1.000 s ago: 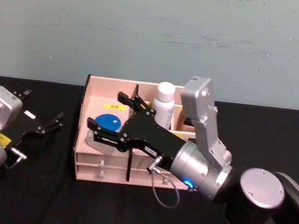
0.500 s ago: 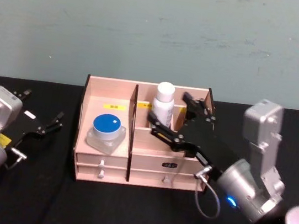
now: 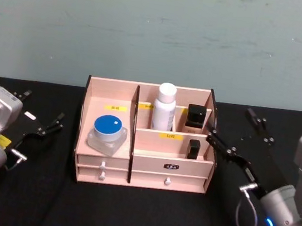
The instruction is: Pick up the facial cleanser and watermelon frost from the table and place them into the tiered storage box.
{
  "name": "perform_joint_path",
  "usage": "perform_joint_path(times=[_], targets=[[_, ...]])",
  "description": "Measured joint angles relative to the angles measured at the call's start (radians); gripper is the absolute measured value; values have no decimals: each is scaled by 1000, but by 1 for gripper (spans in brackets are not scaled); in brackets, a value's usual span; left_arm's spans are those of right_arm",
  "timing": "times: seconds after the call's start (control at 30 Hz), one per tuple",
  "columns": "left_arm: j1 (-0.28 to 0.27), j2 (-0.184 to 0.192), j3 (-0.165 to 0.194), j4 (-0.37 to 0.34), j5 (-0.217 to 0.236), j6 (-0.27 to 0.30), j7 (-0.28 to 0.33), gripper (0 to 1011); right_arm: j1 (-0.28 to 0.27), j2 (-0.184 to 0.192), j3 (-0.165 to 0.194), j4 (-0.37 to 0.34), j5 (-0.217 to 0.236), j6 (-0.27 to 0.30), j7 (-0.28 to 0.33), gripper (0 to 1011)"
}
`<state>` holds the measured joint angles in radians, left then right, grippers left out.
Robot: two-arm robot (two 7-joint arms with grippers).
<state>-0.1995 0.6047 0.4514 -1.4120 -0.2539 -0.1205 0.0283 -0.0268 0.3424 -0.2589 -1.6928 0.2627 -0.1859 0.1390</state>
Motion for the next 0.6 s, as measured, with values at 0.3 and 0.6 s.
perform_joint_path(times=[0.3,0.6], targets=[[0,0,0,0,0,0,0,1010,-47,-24,61,37,-47,-5,-75,1002],[0,0,0,0,0,0,0,1009,-49,-38,67,60,-67,-3,-93,1002]])
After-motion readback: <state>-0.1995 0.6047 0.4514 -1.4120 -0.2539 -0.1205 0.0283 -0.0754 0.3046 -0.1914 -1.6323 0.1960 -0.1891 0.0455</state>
